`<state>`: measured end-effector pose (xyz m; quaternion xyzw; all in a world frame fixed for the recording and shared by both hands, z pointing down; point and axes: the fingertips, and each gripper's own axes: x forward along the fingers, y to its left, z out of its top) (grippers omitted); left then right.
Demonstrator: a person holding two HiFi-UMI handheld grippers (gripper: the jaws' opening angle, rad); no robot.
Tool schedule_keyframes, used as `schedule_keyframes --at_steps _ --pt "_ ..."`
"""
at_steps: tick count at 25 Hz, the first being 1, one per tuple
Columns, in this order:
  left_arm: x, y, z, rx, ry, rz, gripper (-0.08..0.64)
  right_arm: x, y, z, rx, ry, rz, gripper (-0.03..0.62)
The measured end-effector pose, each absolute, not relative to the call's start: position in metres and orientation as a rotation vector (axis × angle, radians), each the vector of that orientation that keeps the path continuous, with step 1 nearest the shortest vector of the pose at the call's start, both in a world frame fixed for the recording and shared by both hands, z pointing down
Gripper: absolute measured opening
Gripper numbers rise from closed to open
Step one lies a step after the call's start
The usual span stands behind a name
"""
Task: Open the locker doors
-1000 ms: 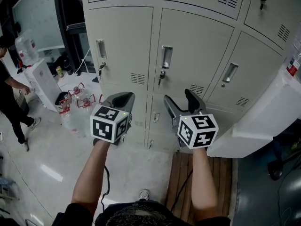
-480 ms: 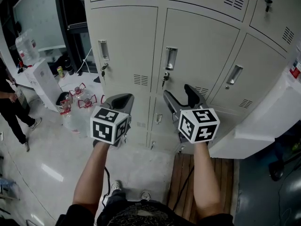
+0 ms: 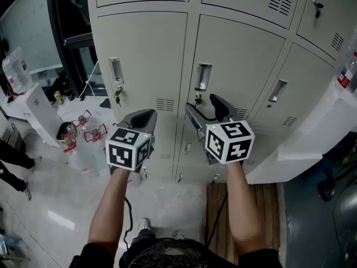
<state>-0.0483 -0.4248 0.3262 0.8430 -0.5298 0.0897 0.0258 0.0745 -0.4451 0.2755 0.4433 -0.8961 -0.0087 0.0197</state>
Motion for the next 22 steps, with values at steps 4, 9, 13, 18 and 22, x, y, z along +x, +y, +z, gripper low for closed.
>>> schedule_keyframes --at_steps 4,9,13,18,22 --pt "-0.052 -0.445 0.322 2.663 -1.575 0.277 0.000 0.065 -0.462 0.273 1.431 -2.750 -0.026 0.332" --pt "-0.053 -0.464 0.321 2.717 -1.489 0.268 0.000 0.054 -0.478 0.272 1.478 -2.714 -0.029 0.331" --pt "-0.053 -0.472 0.324 2.758 -1.422 0.268 0.000 0.050 -0.490 0.274 1.517 -2.680 -0.017 0.333" --pt "-0.058 -0.480 0.323 2.799 -1.363 0.264 0.000 0.048 -0.503 0.274 1.565 -2.649 0.005 0.331" --pt "-0.063 -0.486 0.321 2.814 -1.332 0.241 0.000 0.048 -0.512 0.274 1.593 -2.627 0.015 0.330"
